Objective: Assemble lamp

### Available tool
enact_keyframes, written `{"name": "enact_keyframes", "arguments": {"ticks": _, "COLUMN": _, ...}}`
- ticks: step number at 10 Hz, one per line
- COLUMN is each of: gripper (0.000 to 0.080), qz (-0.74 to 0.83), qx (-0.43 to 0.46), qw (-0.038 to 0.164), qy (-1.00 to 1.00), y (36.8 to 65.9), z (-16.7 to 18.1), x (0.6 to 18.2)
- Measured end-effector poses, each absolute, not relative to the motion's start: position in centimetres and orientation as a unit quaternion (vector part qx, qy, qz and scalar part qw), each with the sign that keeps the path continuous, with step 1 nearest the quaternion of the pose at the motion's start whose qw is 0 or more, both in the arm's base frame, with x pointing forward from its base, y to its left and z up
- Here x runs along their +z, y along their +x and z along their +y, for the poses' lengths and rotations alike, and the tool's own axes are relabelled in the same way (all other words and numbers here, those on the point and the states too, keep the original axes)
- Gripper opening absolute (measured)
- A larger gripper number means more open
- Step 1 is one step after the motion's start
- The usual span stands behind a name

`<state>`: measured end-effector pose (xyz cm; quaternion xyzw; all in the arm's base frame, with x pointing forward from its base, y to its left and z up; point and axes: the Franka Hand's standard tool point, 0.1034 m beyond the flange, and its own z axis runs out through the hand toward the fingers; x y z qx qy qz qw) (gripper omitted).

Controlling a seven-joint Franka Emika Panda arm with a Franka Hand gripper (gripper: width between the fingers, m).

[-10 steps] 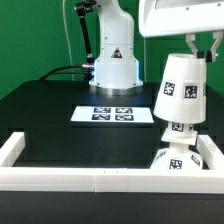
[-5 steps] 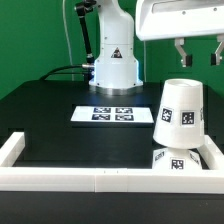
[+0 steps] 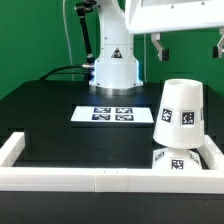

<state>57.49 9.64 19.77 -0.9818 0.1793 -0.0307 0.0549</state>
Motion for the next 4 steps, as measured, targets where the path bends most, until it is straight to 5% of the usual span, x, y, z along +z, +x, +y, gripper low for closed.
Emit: {"name": "enact_keyframes", "arguments": {"ticks": 4, "gripper": 0.0699, "qz": 0.178, "qx": -0.052, "qw": 0.016, "qy": -0.982, "y": 56.0, "z": 11.3, "x": 20.9}}
